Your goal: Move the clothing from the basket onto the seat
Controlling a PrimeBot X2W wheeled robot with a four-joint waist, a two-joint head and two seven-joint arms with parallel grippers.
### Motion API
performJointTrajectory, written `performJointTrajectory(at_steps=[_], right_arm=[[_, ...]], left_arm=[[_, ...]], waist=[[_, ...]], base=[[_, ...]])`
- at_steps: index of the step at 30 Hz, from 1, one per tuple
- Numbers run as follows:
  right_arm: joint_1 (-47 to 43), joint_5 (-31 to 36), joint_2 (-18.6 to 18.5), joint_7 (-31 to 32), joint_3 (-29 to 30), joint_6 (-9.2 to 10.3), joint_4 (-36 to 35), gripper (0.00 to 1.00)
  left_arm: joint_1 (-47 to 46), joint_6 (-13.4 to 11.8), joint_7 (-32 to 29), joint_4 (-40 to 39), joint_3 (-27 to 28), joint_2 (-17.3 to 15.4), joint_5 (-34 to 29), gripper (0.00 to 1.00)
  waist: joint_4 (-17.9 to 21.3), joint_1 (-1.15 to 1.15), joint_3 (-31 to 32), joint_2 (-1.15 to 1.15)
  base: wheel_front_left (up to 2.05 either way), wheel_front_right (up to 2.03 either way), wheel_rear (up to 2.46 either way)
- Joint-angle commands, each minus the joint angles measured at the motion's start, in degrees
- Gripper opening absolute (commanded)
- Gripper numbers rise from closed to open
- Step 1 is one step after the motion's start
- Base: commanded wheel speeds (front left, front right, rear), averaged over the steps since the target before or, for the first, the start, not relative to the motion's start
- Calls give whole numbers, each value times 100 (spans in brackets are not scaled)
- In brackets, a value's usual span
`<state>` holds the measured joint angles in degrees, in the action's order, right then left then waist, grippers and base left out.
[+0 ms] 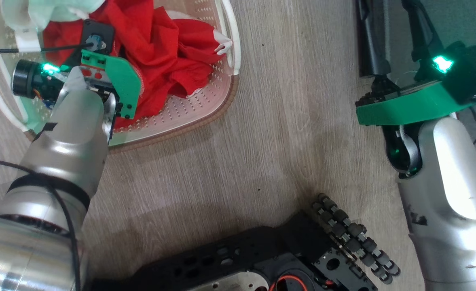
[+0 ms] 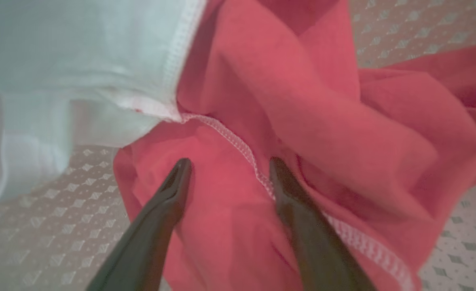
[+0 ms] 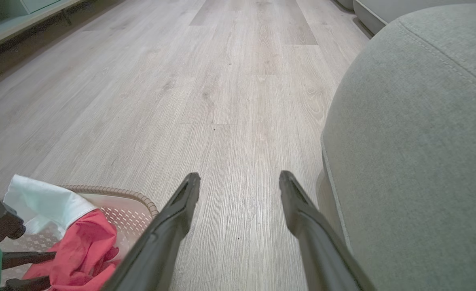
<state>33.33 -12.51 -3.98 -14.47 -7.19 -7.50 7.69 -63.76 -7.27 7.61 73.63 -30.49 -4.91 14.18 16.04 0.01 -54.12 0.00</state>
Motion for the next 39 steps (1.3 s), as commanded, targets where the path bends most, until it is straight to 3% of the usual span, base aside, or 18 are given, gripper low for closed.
performJointTrajectory(at_steps=[1, 2, 4, 5, 20, 24, 27, 33, 34, 36, 39], right_arm=[[-284, -45, 47, -52, -36, 1, -178, 100], [-308, -43, 48, -52, -28, 1, -176, 100], [-348, -41, 29, -52, 0, 1, -164, 100], [-359, -52, 15, -52, 22, 1, -158, 100], [-722, -65, -271, -52, 157, 1, 73, 100], [-867, -56, -328, -52, 147, 1, 166, 100], [-1012, -43, -385, -52, 181, 1, 219, 100], [-1436, 65, -513, -52, 102, 1, 411, 100], [-1505, 75, -536, -52, 92, 1, 441, 100], [-1645, 81, -577, -52, 85, 1, 507, 100], [-1829, 92, -618, -52, 62, 1, 598, 100]], left_arm=[[74, -45, -2, -27, 24, -118, -15, 100], [91, -39, -2, -21, 17, -109, -5, 96], [130, 17, 44, -12, -10, -74, 11, 15], [147, 65, 71, -9, -24, -47, 24, 0], [999, 548, 679, -170, 97, 197, 666, 0], [1413, 631, 730, -723, 92, 200, 1065, 0], [1745, 514, 736, -1464, 178, 201, 1257, 0], [2703, 349, 738, -2818, 643, 201, 1067, 0], [2868, 335, 738, -3049, 757, 199, 992, 36], [3209, 353, 738, -3475, 987, 198, 869, 100], [3664, 351, 738, -3919, 1280, 174, 643, 100]], waist=[[-17, -1, 34, 0], [-30, -1, 54, 0], [-80, -1, 110, 0], [-118, -1, 137, 0], [-812, -1, 1281, 0], [-964, -1, 1730, 0], [-1103, -1, 2118, 0], [-1356, -1, 3054, 0], [-1397, -1, 3192, 0], [-1481, -1, 3492, 0], [-1561, -1, 3897, 0]], base=[[0, 0, 0], [0, 0, 0], [0, 0, 0], [0, 0, 0], [0, 0, 0], [0, 0, 0], [0, 0, 0], [0, 0, 0], [0, 0, 0], [0, 0, 0], [0, 0, 0]])
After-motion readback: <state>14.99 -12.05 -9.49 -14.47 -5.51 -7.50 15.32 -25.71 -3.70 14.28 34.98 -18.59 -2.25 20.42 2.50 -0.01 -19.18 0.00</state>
